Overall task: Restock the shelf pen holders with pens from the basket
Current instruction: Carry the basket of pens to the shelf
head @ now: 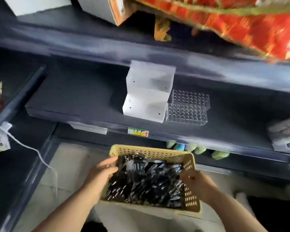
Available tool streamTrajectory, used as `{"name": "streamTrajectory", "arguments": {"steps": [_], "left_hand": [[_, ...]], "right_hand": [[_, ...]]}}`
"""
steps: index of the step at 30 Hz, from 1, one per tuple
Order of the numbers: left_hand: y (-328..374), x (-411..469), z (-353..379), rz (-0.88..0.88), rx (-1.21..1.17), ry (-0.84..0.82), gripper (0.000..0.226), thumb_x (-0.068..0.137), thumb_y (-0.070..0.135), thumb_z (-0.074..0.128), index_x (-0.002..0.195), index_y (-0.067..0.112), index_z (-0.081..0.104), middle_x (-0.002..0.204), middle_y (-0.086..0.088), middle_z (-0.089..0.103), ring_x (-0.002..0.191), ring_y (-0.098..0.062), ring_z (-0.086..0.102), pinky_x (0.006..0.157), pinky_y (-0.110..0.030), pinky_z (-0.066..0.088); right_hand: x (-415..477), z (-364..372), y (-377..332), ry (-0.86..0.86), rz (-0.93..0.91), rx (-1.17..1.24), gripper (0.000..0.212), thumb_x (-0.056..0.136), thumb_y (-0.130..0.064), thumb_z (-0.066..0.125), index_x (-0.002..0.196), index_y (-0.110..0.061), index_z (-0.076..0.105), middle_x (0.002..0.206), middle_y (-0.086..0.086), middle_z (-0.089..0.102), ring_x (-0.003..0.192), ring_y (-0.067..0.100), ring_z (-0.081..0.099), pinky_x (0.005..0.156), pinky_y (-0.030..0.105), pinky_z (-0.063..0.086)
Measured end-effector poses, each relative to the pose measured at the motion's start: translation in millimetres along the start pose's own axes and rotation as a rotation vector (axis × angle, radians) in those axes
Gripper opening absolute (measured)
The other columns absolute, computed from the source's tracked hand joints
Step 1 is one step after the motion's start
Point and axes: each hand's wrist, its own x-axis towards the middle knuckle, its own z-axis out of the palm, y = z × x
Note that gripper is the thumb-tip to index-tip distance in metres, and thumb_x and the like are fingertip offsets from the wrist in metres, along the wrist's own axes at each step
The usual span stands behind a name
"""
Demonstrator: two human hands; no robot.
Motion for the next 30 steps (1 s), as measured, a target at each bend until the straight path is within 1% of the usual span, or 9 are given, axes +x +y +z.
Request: {"name": "streamTrajectory", "arguments": {"steps": [2,4,6,8,12,17,22,25,30], "left_hand": [[-18,32,9,0.045,-0.044,-0.029,0.041,0.083,-0.003,0.059,0.117,0.018,0.064,0.087,-0.003,0.063,0.083,-0.018,0.055,0.074,-0.022,0.041],[-31,57,16,0.091,-0.084,-0.073,0.038,0.085,-0.003,0.057,0.115,0.020,0.063,0.089,-0.005,0.063,0.084,-0.019,0.052,0.074,-0.026,0.040],[-51,73,21,0.139,-0.104,-0.098,0.033,0.085,0.000,0.058,0.106,0.024,0.067,0.100,-0.006,0.065,0.089,-0.020,0.054,0.082,-0.031,0.040],[-68,78,20,0.213,-0.129,-0.085,0.032,0.083,0.001,0.061,0.095,0.029,0.070,0.100,-0.001,0.066,0.089,-0.017,0.055,0.087,-0.030,0.041],[-99,55,11,0.379,-0.129,-0.093,0.038,0.081,0.002,0.063,0.087,0.038,0.070,0.106,-0.002,0.065,0.102,-0.020,0.059,0.089,-0.027,0.043],[-97,8,5,0.439,-0.044,-0.102,0.036,0.081,0.006,0.065,0.095,0.040,0.066,0.118,0.000,0.060,0.108,-0.017,0.055,0.087,-0.026,0.038],[-101,-14,15,0.468,0.019,-0.090,0.034,0.083,0.005,0.063,0.094,0.036,0.067,0.115,-0.001,0.061,0.107,-0.019,0.056,0.088,-0.028,0.040],[-104,-14,21,0.441,0.055,-0.074,0.031,0.083,0.002,0.062,0.095,0.030,0.069,0.102,0.000,0.065,0.091,-0.013,0.060,0.070,-0.021,0.043],[-117,21,19,0.329,0.174,-0.056,0.031,0.081,0.005,0.063,0.092,0.033,0.070,0.101,0.002,0.065,0.095,-0.013,0.059,0.080,-0.032,0.045]], "right_hand": [[20,16,10,0.059,-0.017,-0.062,0.030,0.098,-0.035,0.042,0.105,-0.016,0.065,0.059,-0.008,0.048,0.047,0.006,0.040,0.041,0.015,0.029],[36,32,17,0.138,-0.019,-0.098,0.030,0.097,-0.040,0.042,0.101,-0.021,0.065,0.061,-0.005,0.052,0.049,0.009,0.046,0.040,0.016,0.032],[47,52,23,0.250,-0.025,-0.112,0.028,0.096,-0.042,0.043,0.104,-0.028,0.066,0.071,-0.001,0.058,0.058,0.013,0.051,0.047,0.023,0.037],[54,64,25,0.368,-0.075,-0.083,0.027,0.095,-0.039,0.046,0.109,-0.027,0.067,0.068,-0.003,0.055,0.061,0.012,0.048,0.053,0.026,0.035],[41,90,33,0.505,-0.189,0.025,0.028,0.095,-0.037,0.048,0.112,-0.023,0.066,0.055,-0.009,0.049,0.046,0.007,0.042,0.045,0.020,0.033],[-8,103,46,0.542,-0.194,0.058,0.029,0.094,-0.035,0.049,0.111,-0.020,0.067,0.054,-0.011,0.047,0.045,0.007,0.043,0.044,0.020,0.031],[-17,112,69,0.540,-0.195,0.125,0.027,0.093,-0.034,0.049,0.107,-0.022,0.069,0.057,-0.008,0.056,0.056,0.011,0.050,0.049,0.022,0.037],[-7,117,83,0.502,-0.167,0.138,0.027,0.092,-0.035,0.049,0.106,-0.023,0.069,0.065,-0.008,0.057,0.070,0.016,0.055,0.060,0.025,0.037],[26,118,91,0.345,-0.194,0.047,0.022,0.092,-0.040,0.049,0.098,-0.031,0.068,0.056,-0.011,0.050,0.055,0.006,0.047,0.051,0.020,0.036]]}}
